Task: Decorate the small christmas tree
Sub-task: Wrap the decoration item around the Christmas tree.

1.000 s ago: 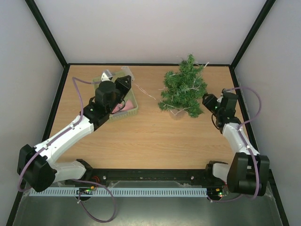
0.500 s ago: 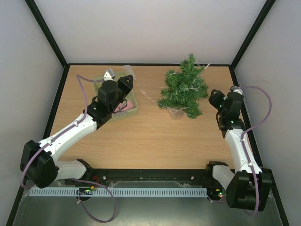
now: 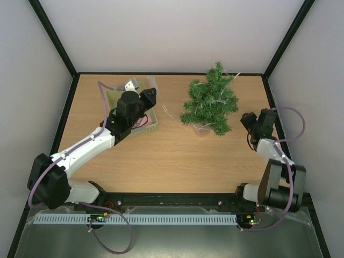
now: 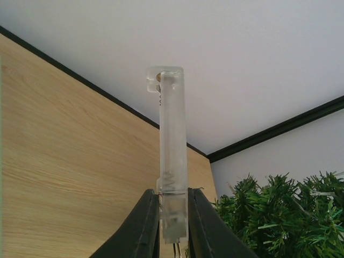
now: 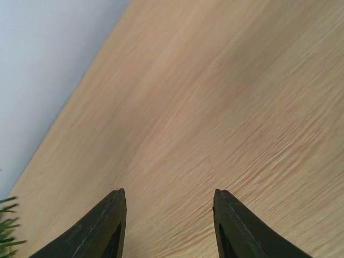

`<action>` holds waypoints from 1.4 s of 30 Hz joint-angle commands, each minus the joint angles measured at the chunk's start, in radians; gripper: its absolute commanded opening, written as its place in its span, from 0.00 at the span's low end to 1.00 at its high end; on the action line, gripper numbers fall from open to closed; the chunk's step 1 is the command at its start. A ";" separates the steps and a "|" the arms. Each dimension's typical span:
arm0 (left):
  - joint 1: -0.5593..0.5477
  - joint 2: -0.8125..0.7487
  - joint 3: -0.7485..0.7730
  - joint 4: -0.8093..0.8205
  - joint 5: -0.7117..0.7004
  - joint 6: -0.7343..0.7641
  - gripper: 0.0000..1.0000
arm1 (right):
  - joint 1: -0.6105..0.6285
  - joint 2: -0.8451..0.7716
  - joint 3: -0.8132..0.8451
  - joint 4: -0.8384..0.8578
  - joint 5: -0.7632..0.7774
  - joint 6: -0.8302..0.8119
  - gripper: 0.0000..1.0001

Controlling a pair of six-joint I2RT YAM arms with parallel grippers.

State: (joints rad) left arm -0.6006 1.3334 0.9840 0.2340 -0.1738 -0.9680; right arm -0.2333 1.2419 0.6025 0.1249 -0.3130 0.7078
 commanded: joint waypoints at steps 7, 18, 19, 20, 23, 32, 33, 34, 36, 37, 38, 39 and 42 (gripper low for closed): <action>0.005 0.015 0.037 0.050 0.047 0.097 0.09 | 0.019 0.444 0.091 0.193 -0.372 -0.035 0.29; 0.003 0.017 -0.008 0.052 0.093 0.108 0.09 | 0.152 0.673 0.248 0.196 -0.439 -0.057 0.23; 0.004 0.020 -0.010 0.056 0.104 0.106 0.08 | 0.164 0.688 0.257 0.205 -0.454 -0.054 0.22; 0.003 0.021 -0.012 0.059 0.113 0.107 0.08 | 0.180 0.701 0.262 0.223 -0.470 -0.050 0.21; -0.003 0.024 -0.022 0.060 0.124 0.107 0.08 | 0.223 0.732 0.280 0.265 -0.521 -0.045 0.17; -0.020 -0.001 -0.045 0.051 0.123 0.111 0.06 | 0.345 0.801 0.355 0.276 -0.601 -0.096 0.15; -0.021 -0.005 -0.045 0.042 0.123 0.115 0.06 | 0.357 0.812 0.367 0.276 -0.605 -0.098 0.15; -0.022 -0.008 -0.045 0.034 0.123 0.119 0.06 | 0.370 0.821 0.381 0.270 -0.613 -0.105 0.15; -0.024 -0.022 -0.049 0.022 0.123 0.129 0.05 | 0.407 0.840 0.423 0.245 -0.628 -0.129 0.15; -0.024 -0.031 -0.052 0.019 0.120 0.136 0.06 | 0.422 0.848 0.442 0.228 -0.634 -0.145 0.15; -0.024 -0.038 -0.057 0.015 0.115 0.143 0.06 | 0.440 0.856 0.459 0.211 -0.636 -0.165 0.15; -0.024 -0.048 -0.060 0.008 0.107 0.151 0.06 | 0.452 0.862 0.477 0.193 -0.639 -0.181 0.15; -0.023 -0.073 -0.061 -0.024 0.080 0.172 0.05 | 0.470 0.876 0.499 0.186 -0.654 -0.199 0.15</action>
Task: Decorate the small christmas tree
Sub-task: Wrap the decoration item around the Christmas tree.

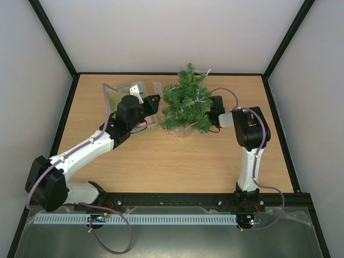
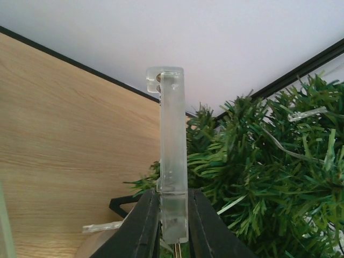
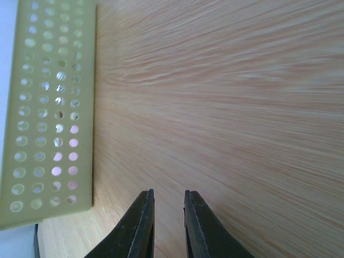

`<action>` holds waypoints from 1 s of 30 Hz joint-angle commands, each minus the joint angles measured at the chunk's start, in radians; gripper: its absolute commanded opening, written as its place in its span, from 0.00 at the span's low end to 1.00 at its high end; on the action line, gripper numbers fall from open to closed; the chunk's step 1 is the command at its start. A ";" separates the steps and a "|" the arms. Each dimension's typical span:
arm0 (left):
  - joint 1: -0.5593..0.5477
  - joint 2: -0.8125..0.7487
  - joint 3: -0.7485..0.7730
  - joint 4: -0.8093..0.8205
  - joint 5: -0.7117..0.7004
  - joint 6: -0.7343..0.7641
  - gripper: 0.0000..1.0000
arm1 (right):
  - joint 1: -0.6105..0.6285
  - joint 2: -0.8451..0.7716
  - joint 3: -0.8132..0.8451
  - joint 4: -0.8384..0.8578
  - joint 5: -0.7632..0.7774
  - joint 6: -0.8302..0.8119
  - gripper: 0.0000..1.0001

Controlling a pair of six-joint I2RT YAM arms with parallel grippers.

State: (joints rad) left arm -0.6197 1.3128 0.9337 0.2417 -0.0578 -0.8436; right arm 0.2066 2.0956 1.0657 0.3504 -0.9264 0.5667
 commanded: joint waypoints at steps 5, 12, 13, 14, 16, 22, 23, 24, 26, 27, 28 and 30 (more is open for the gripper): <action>0.017 -0.072 -0.005 -0.057 -0.001 0.074 0.08 | 0.031 0.013 0.055 -0.094 -0.013 -0.109 0.17; 0.082 -0.035 0.047 -0.098 0.141 0.142 0.08 | 0.027 -0.049 0.036 -0.110 0.124 -0.116 0.25; 0.091 -0.033 0.052 -0.092 0.174 0.155 0.08 | 0.026 -0.055 0.035 -0.110 0.146 -0.115 0.26; 0.098 -0.031 0.053 -0.086 0.200 0.162 0.08 | 0.026 -0.057 0.036 -0.109 0.162 -0.112 0.26; 0.115 -0.034 0.049 -0.062 0.243 0.171 0.08 | 0.024 -0.064 0.039 -0.110 0.184 -0.102 0.27; 0.145 0.002 0.101 -0.057 0.305 0.178 0.08 | 0.021 -0.110 0.023 -0.111 0.293 -0.076 0.31; 0.150 0.011 0.116 -0.059 0.315 0.177 0.08 | 0.018 -0.116 0.020 -0.113 0.312 -0.072 0.31; 0.153 0.017 0.126 -0.056 0.328 0.175 0.08 | 0.016 -0.124 0.014 -0.115 0.328 -0.070 0.31; 0.155 0.029 0.143 -0.045 0.347 0.170 0.08 | 0.012 -0.140 -0.003 -0.109 0.356 -0.066 0.31; 0.155 0.038 0.151 -0.043 0.352 0.166 0.08 | 0.011 -0.148 -0.012 -0.104 0.368 -0.061 0.32; 0.157 0.047 0.158 -0.044 0.356 0.165 0.08 | 0.010 -0.158 -0.023 -0.099 0.375 -0.058 0.32; 0.162 0.068 0.168 -0.054 0.362 0.161 0.08 | 0.010 -0.176 -0.042 -0.088 0.384 -0.056 0.32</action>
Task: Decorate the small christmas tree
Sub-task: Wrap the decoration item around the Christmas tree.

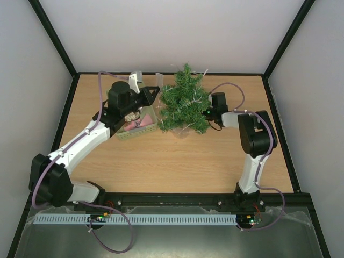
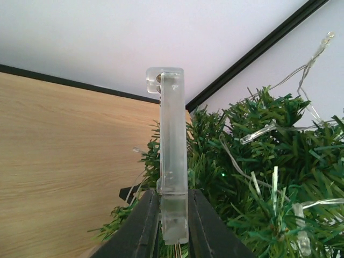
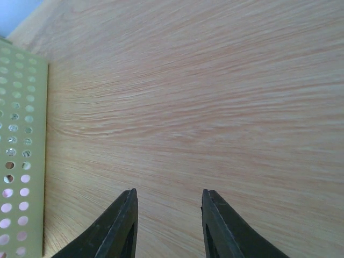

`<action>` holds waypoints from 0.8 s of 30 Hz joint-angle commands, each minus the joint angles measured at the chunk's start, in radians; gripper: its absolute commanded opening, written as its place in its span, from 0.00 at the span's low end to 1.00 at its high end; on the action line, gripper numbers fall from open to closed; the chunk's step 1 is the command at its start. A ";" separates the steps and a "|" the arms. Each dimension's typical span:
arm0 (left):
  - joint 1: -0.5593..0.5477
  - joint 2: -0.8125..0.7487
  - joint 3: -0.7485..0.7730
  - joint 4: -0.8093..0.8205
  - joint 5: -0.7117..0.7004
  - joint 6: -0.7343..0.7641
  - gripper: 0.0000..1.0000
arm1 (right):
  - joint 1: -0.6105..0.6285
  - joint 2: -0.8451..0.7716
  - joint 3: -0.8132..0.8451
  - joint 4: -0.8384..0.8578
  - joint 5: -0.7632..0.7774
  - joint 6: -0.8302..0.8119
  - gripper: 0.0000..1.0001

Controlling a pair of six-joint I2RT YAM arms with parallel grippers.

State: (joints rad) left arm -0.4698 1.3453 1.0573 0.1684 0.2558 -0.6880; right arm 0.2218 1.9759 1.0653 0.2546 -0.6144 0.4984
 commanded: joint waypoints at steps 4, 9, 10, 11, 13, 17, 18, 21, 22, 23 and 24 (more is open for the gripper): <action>0.025 0.063 0.052 0.024 0.066 -0.004 0.09 | -0.005 -0.090 -0.060 0.005 0.085 0.004 0.32; 0.029 0.093 0.078 0.023 0.078 -0.009 0.10 | -0.005 -0.126 -0.086 0.006 0.093 0.002 0.32; 0.030 0.102 0.083 0.023 0.081 -0.009 0.10 | -0.006 -0.132 -0.091 0.009 0.098 0.002 0.32; 0.030 0.112 0.090 0.024 0.088 -0.010 0.10 | -0.005 -0.138 -0.098 0.012 0.099 0.002 0.33; 0.031 0.128 0.107 0.026 0.112 -0.011 0.10 | -0.005 -0.145 -0.105 0.010 0.099 -0.001 0.33; 0.032 0.154 0.132 0.014 0.135 -0.014 0.10 | -0.005 -0.156 -0.115 0.012 0.101 -0.003 0.33; 0.033 0.159 0.135 0.015 0.135 -0.018 0.10 | -0.005 -0.159 -0.114 0.011 0.099 -0.004 0.33; 0.035 0.175 0.146 0.022 0.141 -0.033 0.10 | -0.005 -0.164 -0.110 0.009 0.099 -0.005 0.33; 0.036 0.182 0.153 0.021 0.147 -0.039 0.10 | -0.005 -0.165 -0.108 0.009 0.099 -0.005 0.33; 0.036 0.187 0.158 0.018 0.155 -0.043 0.10 | -0.005 -0.167 -0.106 0.008 0.098 -0.006 0.33; 0.036 0.192 0.162 0.014 0.161 -0.045 0.11 | -0.005 -0.170 -0.106 0.006 0.098 -0.009 0.33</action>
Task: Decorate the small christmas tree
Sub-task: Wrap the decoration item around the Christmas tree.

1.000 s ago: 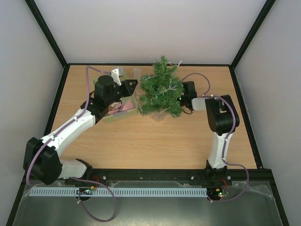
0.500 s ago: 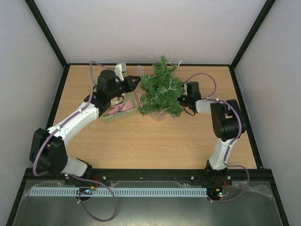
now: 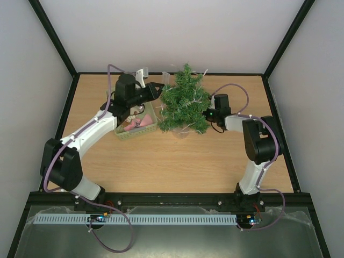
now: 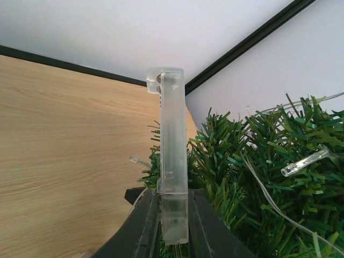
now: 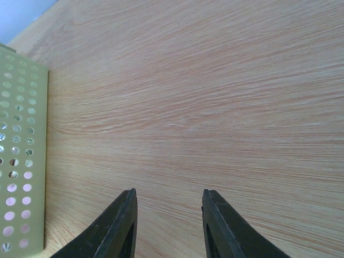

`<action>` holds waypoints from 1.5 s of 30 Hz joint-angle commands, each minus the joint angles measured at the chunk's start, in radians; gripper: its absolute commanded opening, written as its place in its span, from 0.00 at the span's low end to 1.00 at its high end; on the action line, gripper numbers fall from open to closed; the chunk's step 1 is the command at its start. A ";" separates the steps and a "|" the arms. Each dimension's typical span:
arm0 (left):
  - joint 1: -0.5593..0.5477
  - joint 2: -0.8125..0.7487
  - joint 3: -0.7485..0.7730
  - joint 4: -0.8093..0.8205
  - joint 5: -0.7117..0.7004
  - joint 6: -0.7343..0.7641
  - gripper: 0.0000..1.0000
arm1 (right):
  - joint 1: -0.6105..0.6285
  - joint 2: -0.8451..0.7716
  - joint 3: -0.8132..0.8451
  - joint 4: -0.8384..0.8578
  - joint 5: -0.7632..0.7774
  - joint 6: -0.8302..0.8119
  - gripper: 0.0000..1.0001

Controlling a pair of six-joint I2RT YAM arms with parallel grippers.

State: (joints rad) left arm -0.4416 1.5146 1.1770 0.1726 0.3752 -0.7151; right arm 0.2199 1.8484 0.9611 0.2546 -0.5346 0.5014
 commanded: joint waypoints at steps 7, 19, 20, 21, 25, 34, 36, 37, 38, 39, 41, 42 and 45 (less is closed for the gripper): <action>0.009 0.062 0.074 -0.050 0.050 -0.018 0.11 | -0.004 -0.048 0.022 -0.030 0.021 -0.034 0.33; 0.010 0.105 0.113 -0.080 0.088 -0.041 0.21 | -0.003 -0.063 0.028 -0.057 0.029 -0.049 0.33; 0.012 0.106 0.116 -0.085 0.087 -0.039 0.21 | -0.003 -0.066 0.027 -0.057 0.030 -0.050 0.33; 0.013 0.105 0.120 -0.091 0.086 -0.038 0.22 | -0.003 -0.070 0.024 -0.057 0.031 -0.051 0.33; 0.021 0.100 0.127 -0.105 0.065 -0.038 0.27 | -0.003 -0.080 0.021 -0.063 0.039 -0.056 0.34; 0.036 0.110 0.156 -0.124 0.053 -0.023 0.34 | -0.002 -0.099 0.021 -0.065 0.040 -0.056 0.34; 0.040 0.108 0.156 -0.128 0.047 -0.020 0.35 | -0.003 -0.099 0.020 -0.067 0.042 -0.058 0.34; 0.042 0.108 0.156 -0.129 0.049 -0.021 0.35 | -0.003 -0.098 0.021 -0.071 0.044 -0.059 0.35; 0.043 0.109 0.156 -0.130 0.051 -0.021 0.35 | -0.002 -0.097 0.020 -0.072 0.046 -0.060 0.35; 0.043 0.110 0.155 -0.130 0.053 -0.017 0.35 | -0.003 -0.097 0.019 -0.073 0.048 -0.061 0.35; 0.043 0.114 0.153 -0.130 0.057 -0.014 0.34 | -0.003 -0.100 0.015 -0.068 0.048 -0.060 0.35; 0.043 0.116 0.153 -0.131 0.059 -0.010 0.34 | -0.003 -0.098 0.015 -0.067 0.047 -0.059 0.35; 0.046 0.128 0.148 -0.138 0.076 -0.003 0.32 | -0.002 -0.100 0.015 -0.064 0.045 -0.054 0.35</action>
State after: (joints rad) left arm -0.4042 1.6192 1.3025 0.0441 0.4297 -0.7406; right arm 0.2199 1.7805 0.9680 0.2031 -0.5041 0.4553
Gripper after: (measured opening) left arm 0.330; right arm 0.352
